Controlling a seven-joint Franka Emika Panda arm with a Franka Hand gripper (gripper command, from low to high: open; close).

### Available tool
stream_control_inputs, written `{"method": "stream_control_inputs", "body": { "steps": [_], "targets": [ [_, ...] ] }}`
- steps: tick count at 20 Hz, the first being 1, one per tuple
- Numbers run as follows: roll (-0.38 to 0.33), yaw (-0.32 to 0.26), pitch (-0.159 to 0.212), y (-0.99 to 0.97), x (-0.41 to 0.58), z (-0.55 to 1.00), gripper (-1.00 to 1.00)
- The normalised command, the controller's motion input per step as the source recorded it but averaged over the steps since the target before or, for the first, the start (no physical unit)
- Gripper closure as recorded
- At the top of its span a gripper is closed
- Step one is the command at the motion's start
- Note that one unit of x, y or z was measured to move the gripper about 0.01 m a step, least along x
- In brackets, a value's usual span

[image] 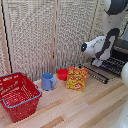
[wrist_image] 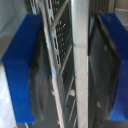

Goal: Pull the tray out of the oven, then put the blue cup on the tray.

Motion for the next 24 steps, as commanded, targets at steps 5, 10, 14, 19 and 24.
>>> {"method": "stream_control_inputs", "body": {
  "steps": [5,10,14,19,24],
  "targets": [
    [0.142,-0.008,-0.115,0.59,0.286,0.20,1.00],
    [0.246,-0.002,-0.104,0.58,0.380,0.17,1.00],
    [0.185,-0.003,-0.115,0.69,0.397,0.00,1.00],
    [0.125,-0.019,-0.133,0.80,0.337,-0.16,1.00],
    [0.078,-0.010,-0.075,0.88,0.338,-0.46,1.00]
  ]
}}
